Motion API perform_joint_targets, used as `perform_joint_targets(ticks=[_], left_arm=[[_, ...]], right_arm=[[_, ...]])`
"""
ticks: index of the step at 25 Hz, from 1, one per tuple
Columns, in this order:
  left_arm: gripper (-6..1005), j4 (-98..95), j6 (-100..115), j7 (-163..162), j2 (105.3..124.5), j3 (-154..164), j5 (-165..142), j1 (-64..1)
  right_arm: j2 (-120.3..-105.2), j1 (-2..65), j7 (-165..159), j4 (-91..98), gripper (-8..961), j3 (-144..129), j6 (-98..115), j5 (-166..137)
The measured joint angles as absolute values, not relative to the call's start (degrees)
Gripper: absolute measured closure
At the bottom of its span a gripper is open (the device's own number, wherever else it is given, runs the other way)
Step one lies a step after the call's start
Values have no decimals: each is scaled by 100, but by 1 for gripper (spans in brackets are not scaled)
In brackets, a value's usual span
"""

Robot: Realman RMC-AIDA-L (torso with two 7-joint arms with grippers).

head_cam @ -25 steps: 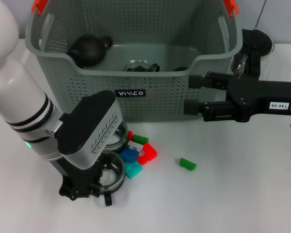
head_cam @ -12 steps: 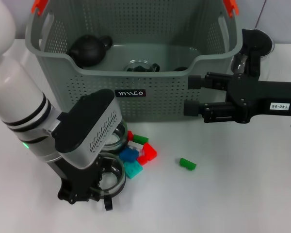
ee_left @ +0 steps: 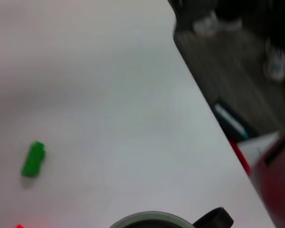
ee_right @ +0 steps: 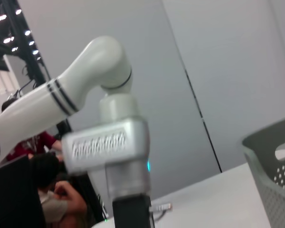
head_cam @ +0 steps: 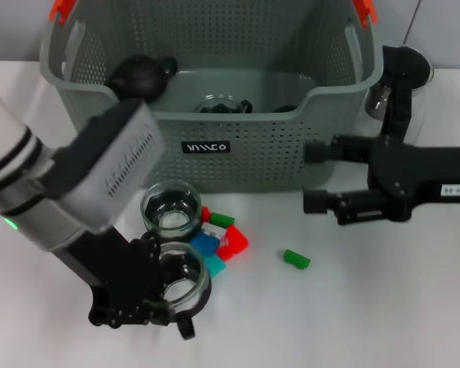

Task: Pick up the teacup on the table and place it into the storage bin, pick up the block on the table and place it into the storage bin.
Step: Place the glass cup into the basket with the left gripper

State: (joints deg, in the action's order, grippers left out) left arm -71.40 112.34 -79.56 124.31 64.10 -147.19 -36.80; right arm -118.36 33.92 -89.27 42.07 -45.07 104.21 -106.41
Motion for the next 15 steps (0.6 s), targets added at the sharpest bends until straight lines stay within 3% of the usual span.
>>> perform_joint_targets(ticks=[15], left_arm=[[948, -7181, 11464, -8661, 12396, 3994, -13150, -3572]], right_arm=[[-11493, 3450, -8644, 4340, 6, -4509, 10639, -12042]])
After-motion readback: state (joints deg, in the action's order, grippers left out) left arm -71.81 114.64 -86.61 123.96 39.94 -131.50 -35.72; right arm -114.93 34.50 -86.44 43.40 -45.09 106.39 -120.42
